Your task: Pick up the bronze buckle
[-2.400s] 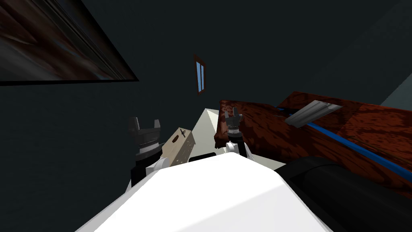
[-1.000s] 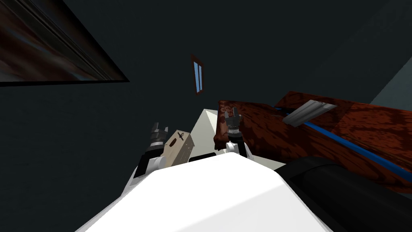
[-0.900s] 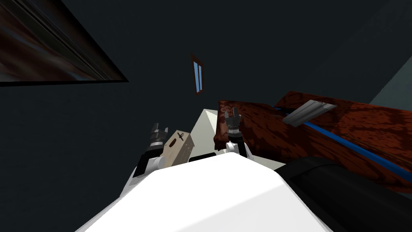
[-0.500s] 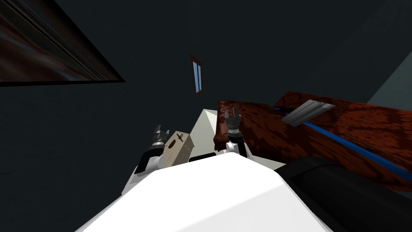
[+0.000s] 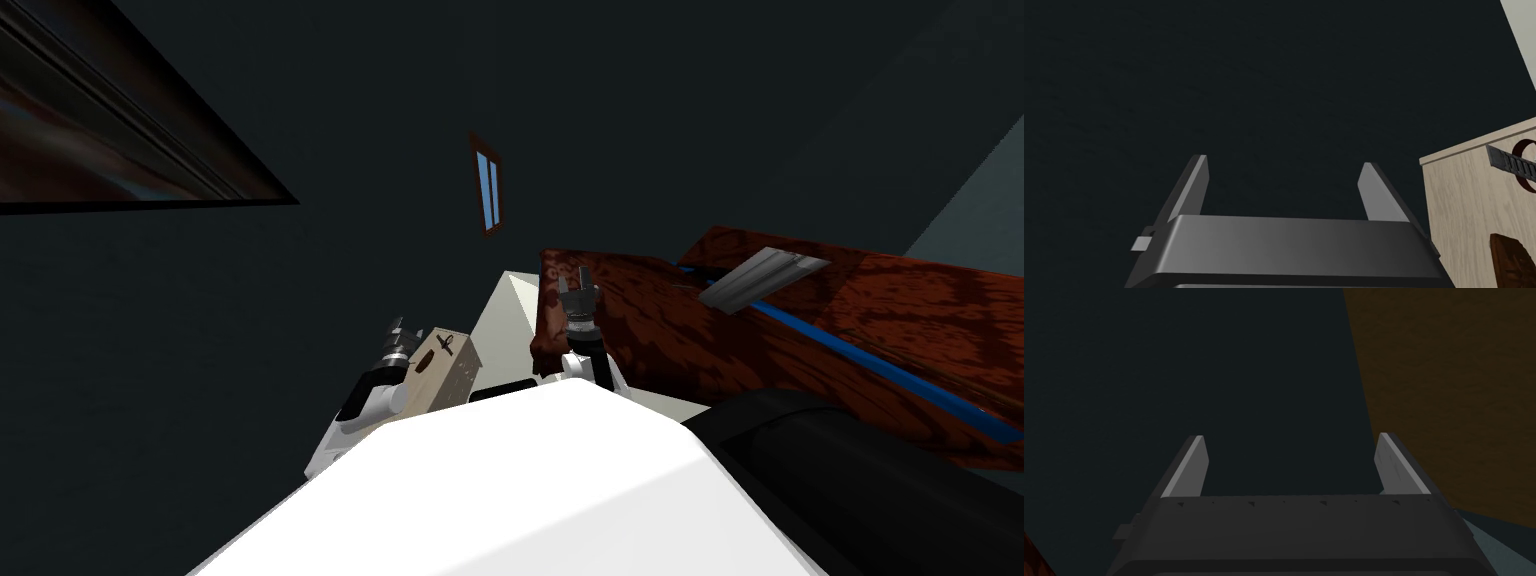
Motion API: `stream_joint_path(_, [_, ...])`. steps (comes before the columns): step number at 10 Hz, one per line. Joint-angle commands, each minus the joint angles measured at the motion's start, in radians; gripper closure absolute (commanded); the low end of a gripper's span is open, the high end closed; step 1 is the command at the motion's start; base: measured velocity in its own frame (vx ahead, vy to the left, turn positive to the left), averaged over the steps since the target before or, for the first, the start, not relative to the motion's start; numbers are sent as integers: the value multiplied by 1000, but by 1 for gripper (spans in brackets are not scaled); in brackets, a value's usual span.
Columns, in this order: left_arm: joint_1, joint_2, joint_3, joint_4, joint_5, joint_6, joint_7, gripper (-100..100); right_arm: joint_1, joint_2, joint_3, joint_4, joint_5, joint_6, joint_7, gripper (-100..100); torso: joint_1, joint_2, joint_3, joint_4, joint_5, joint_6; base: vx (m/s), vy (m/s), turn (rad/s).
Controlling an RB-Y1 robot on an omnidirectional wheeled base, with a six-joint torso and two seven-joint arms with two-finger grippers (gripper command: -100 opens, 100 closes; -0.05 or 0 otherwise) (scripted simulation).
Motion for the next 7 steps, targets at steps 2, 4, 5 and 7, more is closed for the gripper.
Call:
stream_joint_path(2, [-26,17,16,66,31,68,34,-100,0,0,0,0,0,0,0,0,0,0,0,0,0,0,31,-2,-26])
stream_joint_path(4, [-43,27,27,103,51,117,55,-100,0,0,0,0,0,0,0,0,0,0,0,0,0,0,29,-2,-20])
stream_joint_path(5, [-43,27,27,106,51,125,55,-100,0,0,0,0,0,0,0,0,0,0,0,0,0,0,26,0,-18])
stream_joint_path(7, [-60,38,39,147,70,174,76,-100,0,0,0,0,0,0,0,0,0,0,0,0,0,0,27,-3,-23])
